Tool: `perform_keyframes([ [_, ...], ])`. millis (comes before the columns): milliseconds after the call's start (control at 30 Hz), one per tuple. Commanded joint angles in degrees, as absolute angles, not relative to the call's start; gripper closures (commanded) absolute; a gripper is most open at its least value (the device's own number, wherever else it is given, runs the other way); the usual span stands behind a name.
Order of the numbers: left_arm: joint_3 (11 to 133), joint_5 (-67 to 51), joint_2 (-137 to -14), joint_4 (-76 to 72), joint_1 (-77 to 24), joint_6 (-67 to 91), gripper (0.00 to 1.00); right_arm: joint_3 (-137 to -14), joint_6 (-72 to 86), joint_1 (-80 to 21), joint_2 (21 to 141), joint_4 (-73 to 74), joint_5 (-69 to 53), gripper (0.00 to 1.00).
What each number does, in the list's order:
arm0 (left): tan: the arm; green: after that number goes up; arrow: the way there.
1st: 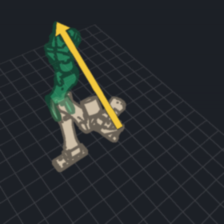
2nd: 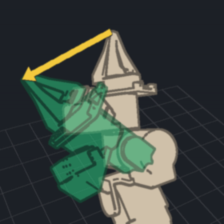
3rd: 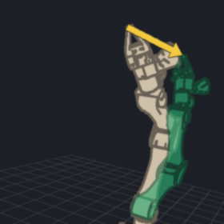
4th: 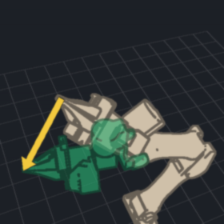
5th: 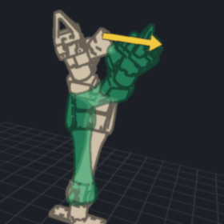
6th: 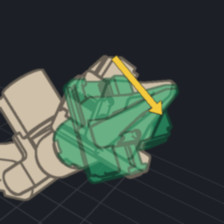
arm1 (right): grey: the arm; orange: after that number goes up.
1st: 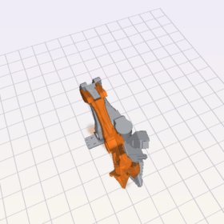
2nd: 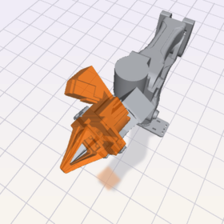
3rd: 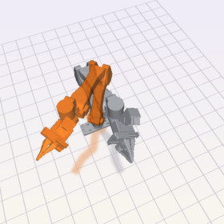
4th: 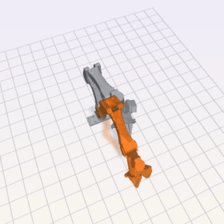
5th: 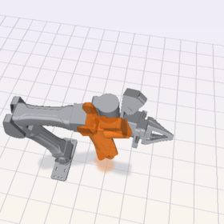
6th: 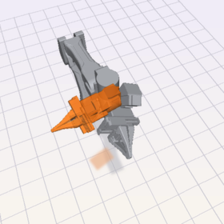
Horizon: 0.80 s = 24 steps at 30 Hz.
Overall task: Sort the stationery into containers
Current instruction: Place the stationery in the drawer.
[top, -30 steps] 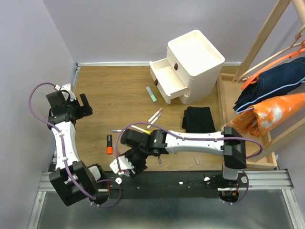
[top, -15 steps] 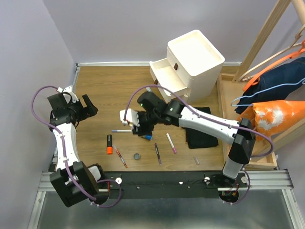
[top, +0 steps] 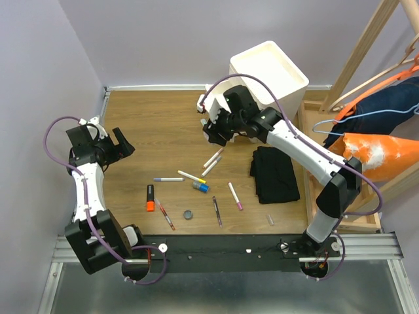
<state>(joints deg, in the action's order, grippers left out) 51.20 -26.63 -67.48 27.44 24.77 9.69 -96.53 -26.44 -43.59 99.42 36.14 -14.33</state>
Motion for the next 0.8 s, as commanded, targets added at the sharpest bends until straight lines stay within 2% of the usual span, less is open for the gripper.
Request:
perform_keyframes([
  [0, 53.26, -27.6, -68.9, 25.93, 24.96, 10.55, 0.01, -98.35, -22.42, -40.35, 97.82, 34.54, -12.13, 0.86],
  [367, 52.56, -26.98, -68.82, 25.14, 24.96, 10.02, 0.01, -101.77, -20.83, -32.52, 100.89, 32.35, -11.78, 0.86],
  [767, 53.08, -27.51, -69.96, 25.84, 24.96, 9.93, 0.01, -110.56, -20.92, -27.16, 115.21, 28.83, -8.61, 0.86],
])
